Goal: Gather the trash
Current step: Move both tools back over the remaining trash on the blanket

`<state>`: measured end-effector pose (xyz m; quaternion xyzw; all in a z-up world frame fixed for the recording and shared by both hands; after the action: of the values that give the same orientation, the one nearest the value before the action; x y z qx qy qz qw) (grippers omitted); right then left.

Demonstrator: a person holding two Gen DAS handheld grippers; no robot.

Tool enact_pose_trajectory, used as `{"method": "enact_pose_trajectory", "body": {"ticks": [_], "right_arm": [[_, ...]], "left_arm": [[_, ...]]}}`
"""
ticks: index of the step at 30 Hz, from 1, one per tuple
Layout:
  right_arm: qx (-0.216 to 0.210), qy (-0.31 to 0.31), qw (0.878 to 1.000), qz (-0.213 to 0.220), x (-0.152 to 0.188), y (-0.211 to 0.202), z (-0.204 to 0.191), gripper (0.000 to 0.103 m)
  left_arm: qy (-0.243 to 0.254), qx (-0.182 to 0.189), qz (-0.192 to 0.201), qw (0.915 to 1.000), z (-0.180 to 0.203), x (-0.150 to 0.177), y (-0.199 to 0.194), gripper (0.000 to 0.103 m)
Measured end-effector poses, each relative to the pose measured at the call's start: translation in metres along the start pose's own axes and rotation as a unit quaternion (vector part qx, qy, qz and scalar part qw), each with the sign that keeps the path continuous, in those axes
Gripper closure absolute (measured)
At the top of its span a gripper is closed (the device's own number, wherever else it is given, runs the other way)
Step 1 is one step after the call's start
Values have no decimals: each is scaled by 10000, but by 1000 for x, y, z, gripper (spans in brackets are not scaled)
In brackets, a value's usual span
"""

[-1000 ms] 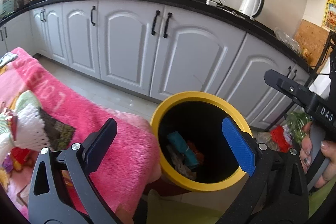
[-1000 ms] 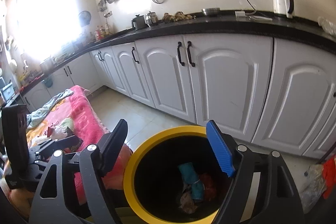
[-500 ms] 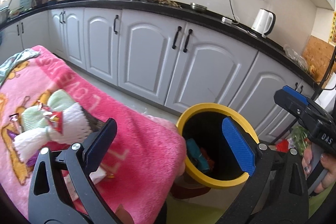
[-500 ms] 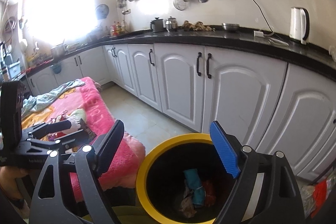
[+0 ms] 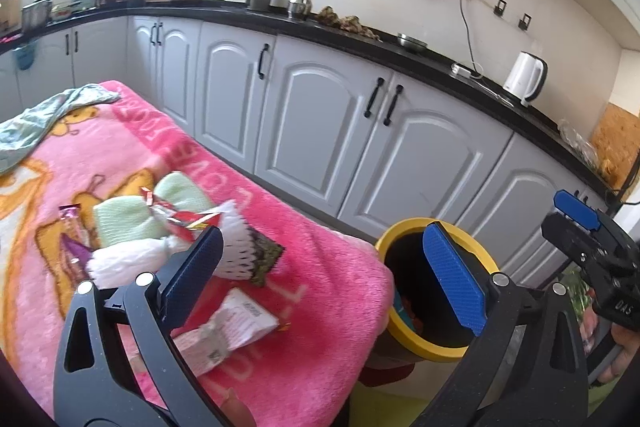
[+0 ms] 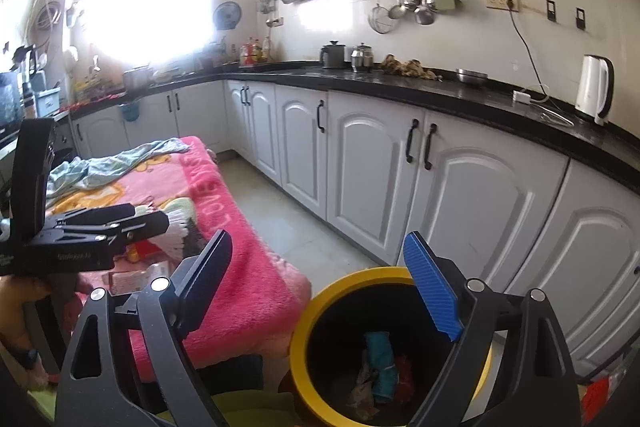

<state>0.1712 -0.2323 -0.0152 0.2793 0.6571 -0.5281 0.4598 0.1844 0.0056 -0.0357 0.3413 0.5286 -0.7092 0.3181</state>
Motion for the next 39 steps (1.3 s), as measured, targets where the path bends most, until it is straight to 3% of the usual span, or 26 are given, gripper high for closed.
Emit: {"method": "enact_pose_trajectory", "body": {"ticks": [26,39], "right_arm": [[-689,-878,9937,-112,2,13,-94,13],[-1045,-1126,9878,-258,-6,44,-140,13]], "left_arm": [[-600,-569,351,9960,-77,4,-45,11],[-1158,-1001,384,9875,-138,13,-56,11]]}}
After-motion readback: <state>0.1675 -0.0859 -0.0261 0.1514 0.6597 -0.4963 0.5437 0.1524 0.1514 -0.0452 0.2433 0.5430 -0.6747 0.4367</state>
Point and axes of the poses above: each gripper's, at about its wrist camera, not at the fingertips, and y roughly the way its jaws point, z to its right, x to its underside, the point moved 1 cm from there along y, roughly the way its jaws point, and after that the axes turned 2 degrees about y, right-handed, at the moved point
